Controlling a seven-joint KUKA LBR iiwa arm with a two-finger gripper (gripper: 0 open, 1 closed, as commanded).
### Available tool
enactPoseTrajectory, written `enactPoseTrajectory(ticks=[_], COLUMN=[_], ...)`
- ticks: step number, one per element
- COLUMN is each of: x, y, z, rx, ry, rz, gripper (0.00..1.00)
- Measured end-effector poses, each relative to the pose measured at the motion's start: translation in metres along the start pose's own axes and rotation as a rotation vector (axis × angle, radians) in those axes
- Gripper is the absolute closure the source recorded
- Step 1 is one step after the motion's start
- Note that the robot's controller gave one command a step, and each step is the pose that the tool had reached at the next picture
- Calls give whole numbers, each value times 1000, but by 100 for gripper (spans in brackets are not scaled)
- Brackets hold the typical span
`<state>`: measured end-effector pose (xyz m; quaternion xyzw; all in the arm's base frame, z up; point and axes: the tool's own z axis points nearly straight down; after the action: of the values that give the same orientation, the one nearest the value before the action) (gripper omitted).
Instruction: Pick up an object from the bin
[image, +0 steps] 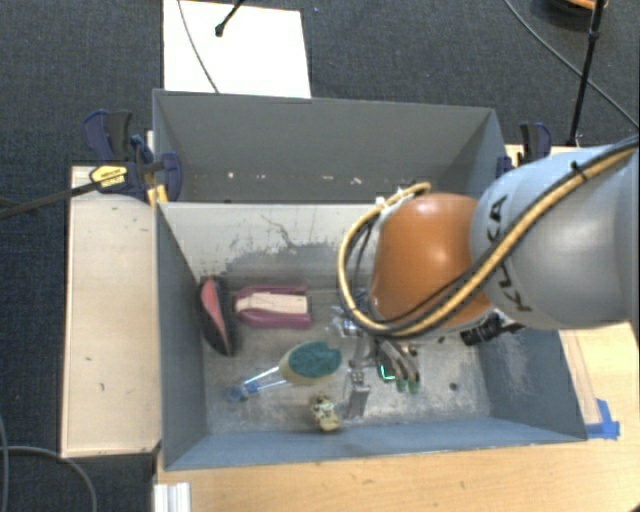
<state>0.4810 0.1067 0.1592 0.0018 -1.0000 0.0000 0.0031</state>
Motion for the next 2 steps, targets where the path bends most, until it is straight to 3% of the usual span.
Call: enactPoseTrajectory(ticks=[1, 2], x=[-53, -54], y=[44, 42], z=[92, 89], rx=[-2, -1], ry=[-4, -6], rz=[6, 14], gripper=[0, 100])
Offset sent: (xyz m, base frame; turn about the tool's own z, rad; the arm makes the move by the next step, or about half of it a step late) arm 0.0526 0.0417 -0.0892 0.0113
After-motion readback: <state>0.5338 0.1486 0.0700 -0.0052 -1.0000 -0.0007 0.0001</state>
